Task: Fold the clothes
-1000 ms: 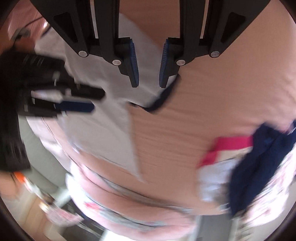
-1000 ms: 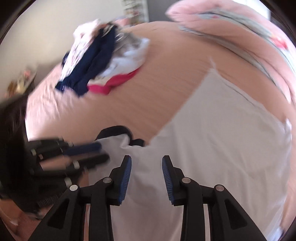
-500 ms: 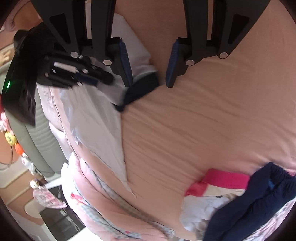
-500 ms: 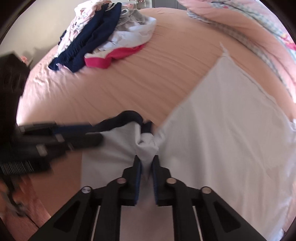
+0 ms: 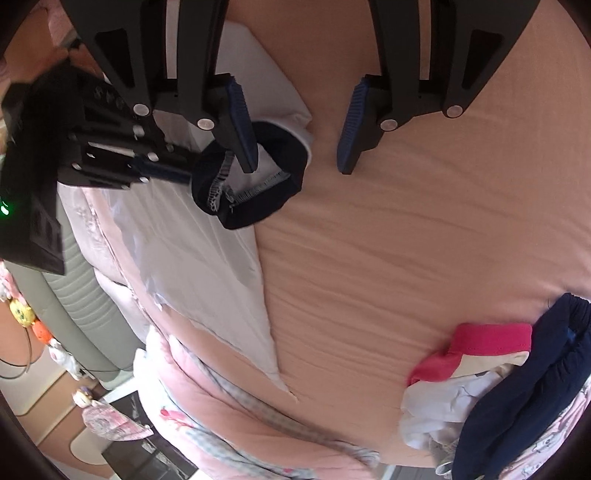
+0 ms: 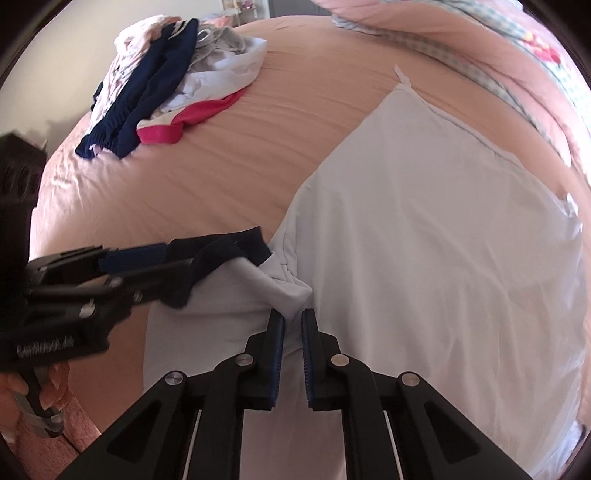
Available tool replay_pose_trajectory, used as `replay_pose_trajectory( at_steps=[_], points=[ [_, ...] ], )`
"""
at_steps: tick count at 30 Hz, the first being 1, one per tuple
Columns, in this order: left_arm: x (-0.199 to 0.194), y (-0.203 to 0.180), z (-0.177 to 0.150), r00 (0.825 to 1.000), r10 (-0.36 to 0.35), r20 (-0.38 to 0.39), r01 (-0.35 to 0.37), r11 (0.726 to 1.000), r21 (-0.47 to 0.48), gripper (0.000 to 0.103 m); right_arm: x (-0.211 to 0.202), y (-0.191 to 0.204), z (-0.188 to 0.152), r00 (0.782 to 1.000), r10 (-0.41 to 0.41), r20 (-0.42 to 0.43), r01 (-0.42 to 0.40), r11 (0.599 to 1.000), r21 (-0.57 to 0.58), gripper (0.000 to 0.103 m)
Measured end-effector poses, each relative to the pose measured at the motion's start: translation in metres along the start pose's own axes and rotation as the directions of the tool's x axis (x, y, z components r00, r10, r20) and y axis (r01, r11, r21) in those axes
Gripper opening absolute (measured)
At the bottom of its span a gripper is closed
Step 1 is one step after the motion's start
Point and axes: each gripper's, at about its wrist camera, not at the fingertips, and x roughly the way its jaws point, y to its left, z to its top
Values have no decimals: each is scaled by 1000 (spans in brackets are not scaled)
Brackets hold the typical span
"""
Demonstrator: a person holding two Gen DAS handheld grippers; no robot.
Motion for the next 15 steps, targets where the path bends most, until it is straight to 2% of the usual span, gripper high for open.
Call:
replay_pose_trajectory(
  at_steps=[5, 8, 13, 15],
  points=[
    [-1, -2, -1, 1000, 2, -9, -2, 999, 41, 41, -1, -11, -3, 1000, 4, 0, -4, 999, 43, 5],
    [0, -9, -3, 998, -41, -43, 44, 996, 79, 41, -4, -18, -3, 1000, 13, 1, -13, 996, 84, 5],
    [7, -25, -8, 998, -15, -68, 27, 983, 182, 41, -6, -13, -3, 1000, -14, 8, 13, 998, 55, 5],
    [13, -28, -6, 999, 7, -43, 1, 982, 189, 41, -6, -13, -3, 1000, -10, 11, 10, 998, 59, 5]
  ],
)
